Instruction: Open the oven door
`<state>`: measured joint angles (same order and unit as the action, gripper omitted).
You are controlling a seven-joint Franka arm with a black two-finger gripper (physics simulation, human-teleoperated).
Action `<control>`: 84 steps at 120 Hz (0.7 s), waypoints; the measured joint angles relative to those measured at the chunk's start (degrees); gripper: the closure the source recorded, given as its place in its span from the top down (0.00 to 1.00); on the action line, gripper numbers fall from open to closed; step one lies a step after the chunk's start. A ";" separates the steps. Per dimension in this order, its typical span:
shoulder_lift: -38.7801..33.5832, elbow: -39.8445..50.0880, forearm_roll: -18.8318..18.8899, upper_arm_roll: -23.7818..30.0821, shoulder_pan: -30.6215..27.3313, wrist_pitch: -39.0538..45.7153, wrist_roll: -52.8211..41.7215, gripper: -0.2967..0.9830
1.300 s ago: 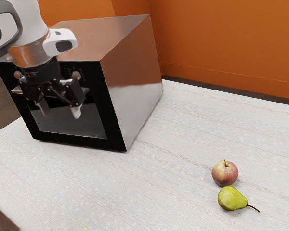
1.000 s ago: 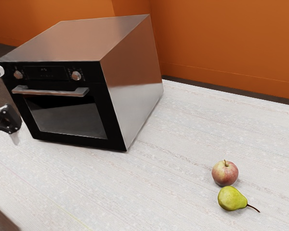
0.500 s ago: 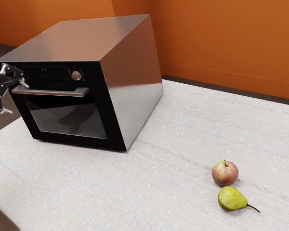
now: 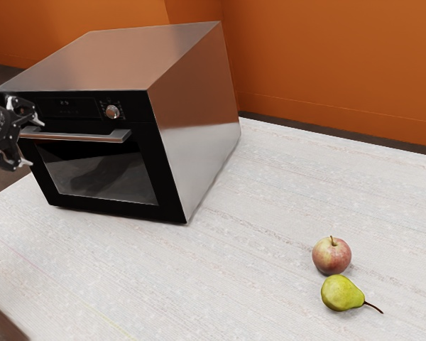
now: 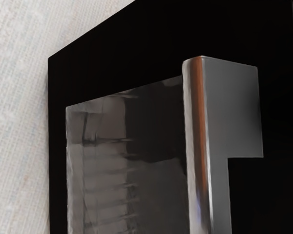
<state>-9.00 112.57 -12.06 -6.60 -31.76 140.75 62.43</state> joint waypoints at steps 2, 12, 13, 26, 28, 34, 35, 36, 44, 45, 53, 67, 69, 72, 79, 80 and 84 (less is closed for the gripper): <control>0.02 0.06 0.28 0.00 -0.06 0.09 0.38 0.77; 0.36 0.17 1.45 0.29 -0.10 0.46 2.15 0.77; 0.44 0.17 1.54 0.37 -0.06 0.49 2.32 0.77; 1.48 0.14 3.92 1.48 0.18 0.90 4.27 0.77; 1.57 0.14 4.17 1.53 0.13 0.96 4.54 0.77; 1.63 0.30 4.71 1.62 -0.08 1.11 5.31 0.77; 1.62 0.35 4.77 1.63 -0.13 1.14 5.44 0.77; 1.61 0.39 4.83 1.64 -0.17 1.17 5.56 0.77; 1.81 1.31 5.19 1.66 -0.39 1.52 6.46 0.77; 1.86 1.39 5.21 1.66 -0.41 1.56 6.56 0.77; 2.43 1.81 5.38 1.67 -0.44 1.83 7.36 0.77; 0.30 5.24 5.31 1.73 -0.78 2.24 8.58 0.77; -0.70 6.47 5.25 1.73 -0.96 2.28 8.74 0.77; -2.89 8.92 5.27 1.72 -1.33 2.31 8.98 0.77; -9.16 15.41 5.28 1.70 -2.51 2.37 9.47 0.77; -10.14 16.40 5.28 1.70 -2.71 2.38 9.53 0.77; -14.86 21.22 5.24 1.68 -3.43 2.41 9.78 0.77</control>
<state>-23.86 133.79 -6.82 -4.91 -35.20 143.15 72.21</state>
